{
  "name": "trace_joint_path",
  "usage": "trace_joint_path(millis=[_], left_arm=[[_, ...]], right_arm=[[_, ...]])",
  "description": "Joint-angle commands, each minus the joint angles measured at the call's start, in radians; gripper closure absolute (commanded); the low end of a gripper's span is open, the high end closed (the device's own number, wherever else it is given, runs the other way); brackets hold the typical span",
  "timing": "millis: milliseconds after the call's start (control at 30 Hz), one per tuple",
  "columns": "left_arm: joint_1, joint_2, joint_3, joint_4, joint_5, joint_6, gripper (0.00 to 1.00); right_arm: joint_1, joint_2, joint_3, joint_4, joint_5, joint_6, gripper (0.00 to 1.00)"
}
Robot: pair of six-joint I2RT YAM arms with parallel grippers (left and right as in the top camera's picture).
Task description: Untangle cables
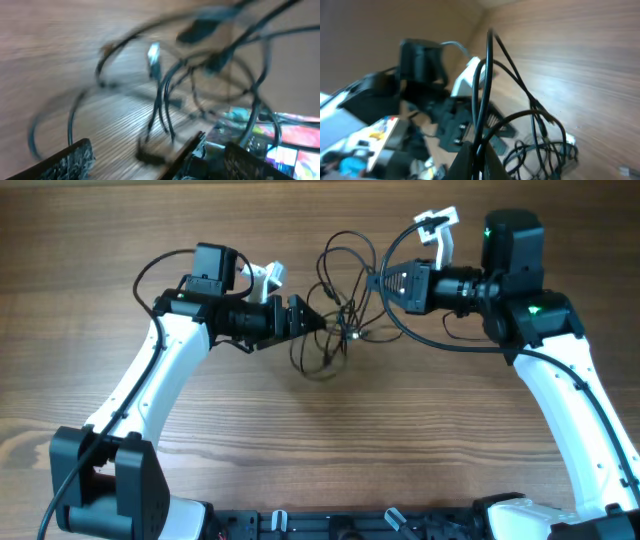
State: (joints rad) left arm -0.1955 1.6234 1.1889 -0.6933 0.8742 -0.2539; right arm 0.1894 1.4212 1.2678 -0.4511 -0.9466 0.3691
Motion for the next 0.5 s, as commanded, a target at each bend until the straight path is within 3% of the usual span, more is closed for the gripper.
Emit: trace_joint_path(millis=[0, 333, 400, 467], left_arm=[[-0.006, 0.01, 0.008, 0.045, 0.092, 0.045, 0.14], [-0.097, 0.01, 0.008, 0.107, 0.094, 0.045, 0.16], [-0.109, 0.01, 0.008, 0.116, 0.085, 0.045, 0.26], [-0.111, 0.01, 0.008, 0.113, 0.009, 0.044, 0.43]], right_arm=[[0.004, -0.005, 0.023, 0.055, -0.148, 0.09, 0.95], [0.004, -0.005, 0.023, 0.257, -0.243, 0.29, 0.95], [0.004, -0.005, 0.023, 0.257, -0.264, 0.298, 0.96], [0.004, -0.005, 0.023, 0.283, -0.302, 0.325, 0.95]])
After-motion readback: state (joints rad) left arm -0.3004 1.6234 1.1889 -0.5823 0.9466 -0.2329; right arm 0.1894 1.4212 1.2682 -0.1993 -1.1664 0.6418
